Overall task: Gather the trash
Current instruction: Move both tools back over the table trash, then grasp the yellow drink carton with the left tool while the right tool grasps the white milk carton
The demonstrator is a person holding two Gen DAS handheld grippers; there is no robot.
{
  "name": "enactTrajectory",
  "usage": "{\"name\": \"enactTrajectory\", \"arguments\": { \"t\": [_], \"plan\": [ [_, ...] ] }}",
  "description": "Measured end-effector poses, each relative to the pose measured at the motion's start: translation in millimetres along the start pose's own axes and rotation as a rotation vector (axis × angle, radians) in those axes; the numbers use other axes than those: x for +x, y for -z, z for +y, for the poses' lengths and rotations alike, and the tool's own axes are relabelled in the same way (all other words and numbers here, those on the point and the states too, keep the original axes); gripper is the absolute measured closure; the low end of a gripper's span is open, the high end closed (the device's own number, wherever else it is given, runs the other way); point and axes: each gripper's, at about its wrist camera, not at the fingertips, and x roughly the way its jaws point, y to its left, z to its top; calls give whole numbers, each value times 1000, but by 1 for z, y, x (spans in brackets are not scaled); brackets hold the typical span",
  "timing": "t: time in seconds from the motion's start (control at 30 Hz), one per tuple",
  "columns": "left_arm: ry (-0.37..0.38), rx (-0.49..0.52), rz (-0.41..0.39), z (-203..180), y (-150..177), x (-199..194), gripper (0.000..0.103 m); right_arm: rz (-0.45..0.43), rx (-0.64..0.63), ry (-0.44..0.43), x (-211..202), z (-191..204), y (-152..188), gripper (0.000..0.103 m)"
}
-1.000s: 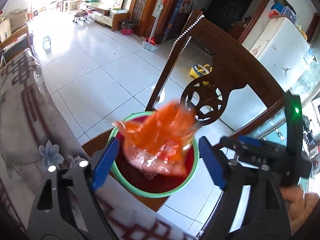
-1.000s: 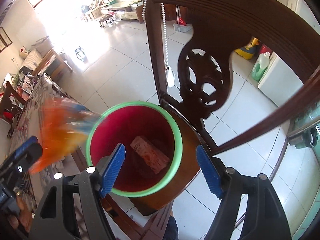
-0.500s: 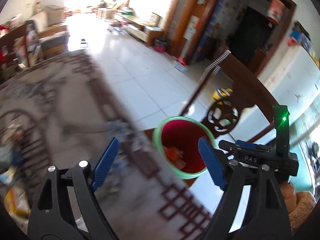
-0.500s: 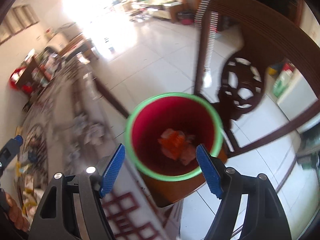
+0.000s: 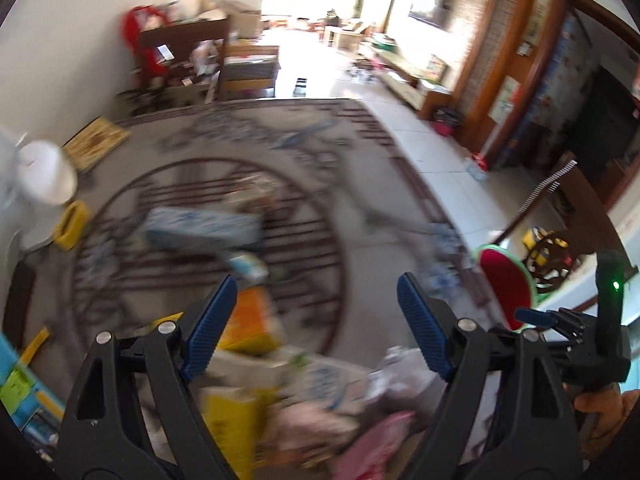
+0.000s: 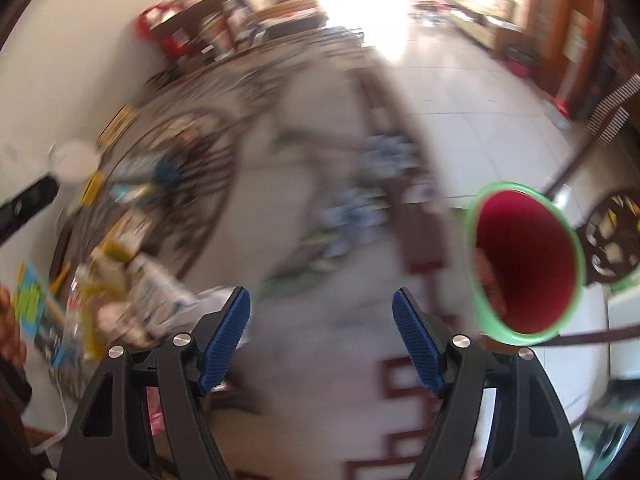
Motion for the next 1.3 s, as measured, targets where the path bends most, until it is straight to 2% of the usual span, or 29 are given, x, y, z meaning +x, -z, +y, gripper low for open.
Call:
{"name": "enactTrajectory", "arguments": {
  "t": [0.13, 0.33, 0.47, 0.57, 0.67, 0.73, 0.8, 0.87, 1.0, 1.03, 1.13, 1.2, 1.23, 1.3],
  "plan": [
    [-58, -49, 2, 49, 13, -12, 23, 75, -195, -51, 24, 63, 4, 31],
    [-120, -16, 21, 98, 24, -19, 23, 204, -516, 32, 70, 137, 21, 31],
    [-139, 42, 66, 121, 30, -14, 23, 228, -594, 65, 95, 158, 14, 31],
    [-129, 76, 106, 133, 34, -4, 23, 241, -596, 34, 108, 166, 2, 31],
    [-79, 124, 166, 142, 38, 12, 23, 292, -610, 4, 123, 177, -5, 31],
    [-43, 180, 216, 141, 39, 26, 23, 308, -606, 17, 131, 181, -7, 31],
    [-15, 218, 255, 140, 40, 40, 23, 314, -580, 7, 136, 179, -13, 37],
    [8, 240, 287, 137, 38, 53, 23, 302, -542, -1, 133, 174, -17, 42],
    [91, 271, 310, 125, 29, 73, 22, 255, -436, -41, 114, 155, -29, 46],
    [120, 280, 326, 121, 26, 82, 19, 239, -405, -48, 109, 149, -31, 46],
    [184, 304, 402, 112, 23, 108, 18, 196, -309, -67, 94, 133, -38, 47],
    [194, 332, 450, 105, 25, 123, 17, 174, -262, -79, 84, 128, -38, 47],
    [177, 367, 451, 101, 26, 129, 10, 162, -240, -84, 79, 125, -41, 47],
    [183, 402, 481, 94, 26, 138, 10, 151, -217, -91, 70, 119, -41, 47]
  ]
}}
